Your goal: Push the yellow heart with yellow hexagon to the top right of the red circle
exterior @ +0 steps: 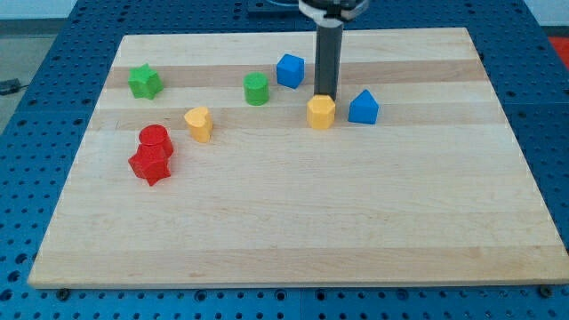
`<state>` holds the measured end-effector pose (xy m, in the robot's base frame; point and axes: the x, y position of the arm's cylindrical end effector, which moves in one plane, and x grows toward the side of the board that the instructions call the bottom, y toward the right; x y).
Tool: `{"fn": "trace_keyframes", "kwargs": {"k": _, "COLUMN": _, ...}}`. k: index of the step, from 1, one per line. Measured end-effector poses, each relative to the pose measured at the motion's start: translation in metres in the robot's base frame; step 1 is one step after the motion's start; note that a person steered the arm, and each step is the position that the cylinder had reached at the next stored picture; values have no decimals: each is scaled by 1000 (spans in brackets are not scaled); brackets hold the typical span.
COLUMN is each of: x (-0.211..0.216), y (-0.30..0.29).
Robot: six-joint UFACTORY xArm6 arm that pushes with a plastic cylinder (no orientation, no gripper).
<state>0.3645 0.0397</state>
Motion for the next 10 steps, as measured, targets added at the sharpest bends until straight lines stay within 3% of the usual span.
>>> {"fn": "trace_keyframes", "kwargs": {"k": 3, "x": 91, "y": 68}}
{"fn": "trace_keyframes", "kwargs": {"k": 5, "x": 62, "y": 25}}
{"fn": "trace_keyframes", "kwargs": {"k": 8, "x": 56, "y": -80}}
{"fn": "trace_keyframes", "kwargs": {"k": 10, "x": 86, "y": -90}}
